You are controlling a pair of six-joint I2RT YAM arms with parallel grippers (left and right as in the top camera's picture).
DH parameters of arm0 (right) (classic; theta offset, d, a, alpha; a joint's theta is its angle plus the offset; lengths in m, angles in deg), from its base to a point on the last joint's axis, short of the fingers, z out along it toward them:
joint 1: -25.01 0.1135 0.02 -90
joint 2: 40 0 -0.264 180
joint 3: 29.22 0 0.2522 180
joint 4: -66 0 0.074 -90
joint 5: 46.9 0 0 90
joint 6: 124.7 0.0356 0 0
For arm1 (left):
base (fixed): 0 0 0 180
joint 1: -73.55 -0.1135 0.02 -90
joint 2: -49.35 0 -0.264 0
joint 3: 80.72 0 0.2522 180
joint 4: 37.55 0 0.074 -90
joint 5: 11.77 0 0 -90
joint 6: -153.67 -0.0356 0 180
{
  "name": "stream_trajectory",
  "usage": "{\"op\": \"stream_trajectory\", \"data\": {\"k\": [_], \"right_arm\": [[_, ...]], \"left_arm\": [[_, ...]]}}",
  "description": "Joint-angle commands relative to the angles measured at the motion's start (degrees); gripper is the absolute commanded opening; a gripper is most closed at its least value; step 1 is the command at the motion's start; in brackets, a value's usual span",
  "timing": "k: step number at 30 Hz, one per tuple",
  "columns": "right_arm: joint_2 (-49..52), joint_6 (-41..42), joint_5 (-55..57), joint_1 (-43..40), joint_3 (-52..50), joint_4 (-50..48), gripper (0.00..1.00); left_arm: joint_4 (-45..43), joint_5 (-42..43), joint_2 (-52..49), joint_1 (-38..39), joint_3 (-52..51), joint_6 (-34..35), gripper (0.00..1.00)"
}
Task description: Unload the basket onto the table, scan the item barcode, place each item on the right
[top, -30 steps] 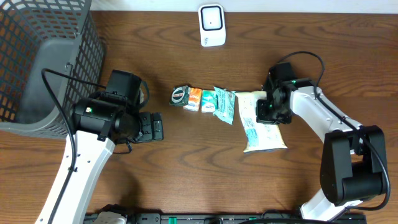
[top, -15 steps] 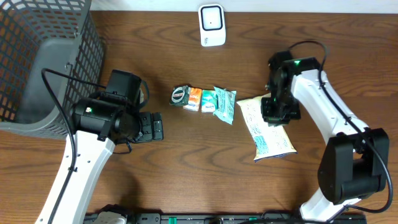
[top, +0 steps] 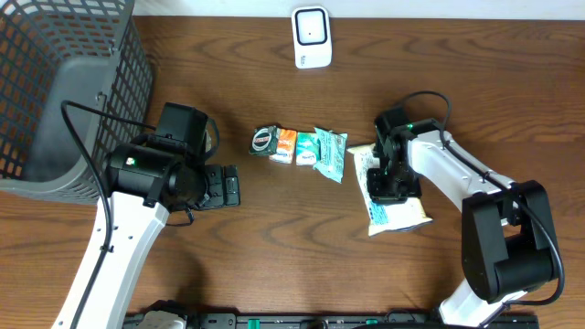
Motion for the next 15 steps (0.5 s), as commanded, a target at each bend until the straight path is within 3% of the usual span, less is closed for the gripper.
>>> {"op": "stream_trajectory", "data": {"k": [1, 7, 12, 14, 15], "right_arm": [[-0.04, -0.09, -7.76, 0.55, 0.63, -3.82, 0.09], [-0.04, -1.07, -8.57, -0.33, 11.52, -0.11, 0.11], [-0.04, -3.80, -3.43, -1.75, 24.06, 9.57, 0.19], [-0.04, -3.78, -1.03, -1.81, 26.05, 10.62, 0.30], [-0.04, -3.80, -0.48, -1.81, 26.08, 10.49, 0.30]], "left_arm": [[0.15, 0.50, -0.20, -0.22, -0.24, 0.52, 0.98], [0.15, 0.50, -0.20, -0.22, -0.24, 0.52, 0.98], [0.13, 0.50, -0.20, -0.22, -0.24, 0.52, 0.98], [0.15, 0.50, -0.20, -0.22, -0.24, 0.52, 0.98], [0.15, 0.50, -0.20, -0.22, -0.24, 0.50, 0.98]]}}
